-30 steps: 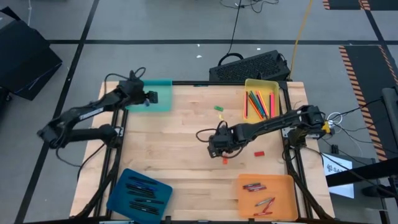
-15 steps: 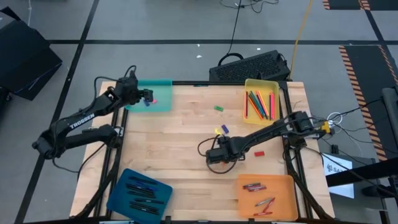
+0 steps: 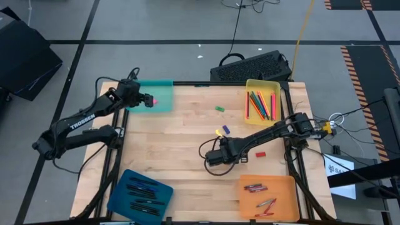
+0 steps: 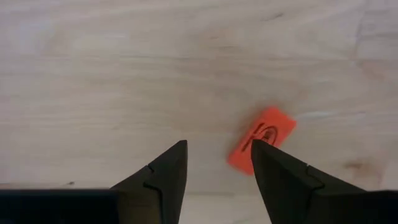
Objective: Sort crayons/erasers/pens/pencils in bins
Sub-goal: Put the orange eraser into the light blue bin
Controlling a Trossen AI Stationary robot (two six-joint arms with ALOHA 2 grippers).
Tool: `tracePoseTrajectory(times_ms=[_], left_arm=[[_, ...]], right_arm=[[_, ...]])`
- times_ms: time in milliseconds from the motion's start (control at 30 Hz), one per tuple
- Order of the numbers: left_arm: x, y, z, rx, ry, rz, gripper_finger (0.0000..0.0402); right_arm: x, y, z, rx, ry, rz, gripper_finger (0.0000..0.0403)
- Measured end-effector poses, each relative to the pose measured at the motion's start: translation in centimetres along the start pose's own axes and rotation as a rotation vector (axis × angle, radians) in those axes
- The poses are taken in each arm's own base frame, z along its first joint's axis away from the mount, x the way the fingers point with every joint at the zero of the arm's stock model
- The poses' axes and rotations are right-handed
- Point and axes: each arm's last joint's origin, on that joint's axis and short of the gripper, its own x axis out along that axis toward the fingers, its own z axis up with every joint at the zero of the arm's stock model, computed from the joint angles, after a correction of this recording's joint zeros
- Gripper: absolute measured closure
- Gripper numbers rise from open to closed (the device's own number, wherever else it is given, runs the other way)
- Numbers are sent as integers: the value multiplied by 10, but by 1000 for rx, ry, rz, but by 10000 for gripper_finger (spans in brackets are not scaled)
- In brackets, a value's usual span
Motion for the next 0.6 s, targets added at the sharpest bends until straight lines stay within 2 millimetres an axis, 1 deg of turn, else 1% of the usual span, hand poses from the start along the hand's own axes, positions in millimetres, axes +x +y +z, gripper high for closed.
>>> tracePoseTrajectory(times_ms=[267,433,600], left_arm=[[0,0,0,42,-1,0,124],[0,0,0,45,-2,0,124],[0,0,0,76,-5,0,124]], right_arm=[[4,-5,-4,57,-12,-46,232],[15,-6,-7,69,40,-123,232],[24,-5,-9,115,17,-132,232]])
